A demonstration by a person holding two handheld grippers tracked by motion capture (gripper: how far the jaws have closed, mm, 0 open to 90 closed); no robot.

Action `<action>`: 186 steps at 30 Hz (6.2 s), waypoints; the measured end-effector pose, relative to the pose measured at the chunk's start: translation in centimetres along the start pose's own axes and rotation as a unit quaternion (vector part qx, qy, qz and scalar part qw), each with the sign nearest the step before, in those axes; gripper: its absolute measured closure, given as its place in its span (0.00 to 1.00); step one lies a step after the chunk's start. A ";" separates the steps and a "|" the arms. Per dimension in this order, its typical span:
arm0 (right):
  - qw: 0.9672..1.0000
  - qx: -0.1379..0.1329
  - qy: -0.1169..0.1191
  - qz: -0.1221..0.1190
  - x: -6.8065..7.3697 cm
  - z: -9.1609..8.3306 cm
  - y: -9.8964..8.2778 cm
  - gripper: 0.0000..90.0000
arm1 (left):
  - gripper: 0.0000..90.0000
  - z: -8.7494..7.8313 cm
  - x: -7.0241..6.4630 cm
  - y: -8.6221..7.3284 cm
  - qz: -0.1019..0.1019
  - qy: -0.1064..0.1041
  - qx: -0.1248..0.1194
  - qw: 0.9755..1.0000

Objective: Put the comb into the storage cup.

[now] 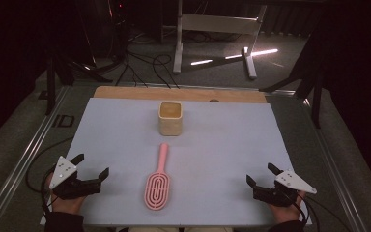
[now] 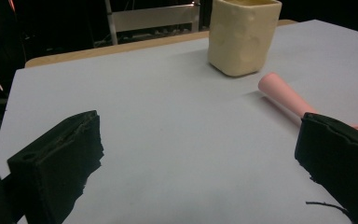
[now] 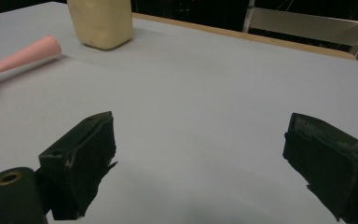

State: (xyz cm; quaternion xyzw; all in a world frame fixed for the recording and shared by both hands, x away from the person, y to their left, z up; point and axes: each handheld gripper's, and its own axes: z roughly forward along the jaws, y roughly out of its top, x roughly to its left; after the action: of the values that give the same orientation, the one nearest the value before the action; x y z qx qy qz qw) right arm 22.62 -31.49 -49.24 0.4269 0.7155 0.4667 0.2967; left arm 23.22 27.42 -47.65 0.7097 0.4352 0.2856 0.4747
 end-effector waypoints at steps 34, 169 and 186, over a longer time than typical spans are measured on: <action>1.000 0.011 -0.004 0.002 -0.2 0.5 -0.2 0.10 | 0.01 0.9 -1.7 1.0 0.027 -0.002 0.012 1.000; 0.999 0.029 -0.014 0.002 -0.2 1.1 -0.5 0.10 | 1.00 8.2 -17.3 1.9 0.065 -0.191 0.180 0.963; 0.999 0.027 -0.017 0.003 -0.5 0.9 -0.5 0.10 | 1.00 8.4 -16.4 1.3 0.050 -0.163 0.219 0.961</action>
State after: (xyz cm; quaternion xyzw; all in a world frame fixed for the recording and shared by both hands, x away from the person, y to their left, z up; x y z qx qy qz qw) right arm 23.41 -31.63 -50.05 0.4450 0.7215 0.4406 0.2956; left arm 23.02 9.01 -49.54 0.8540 0.3679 0.0877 0.3574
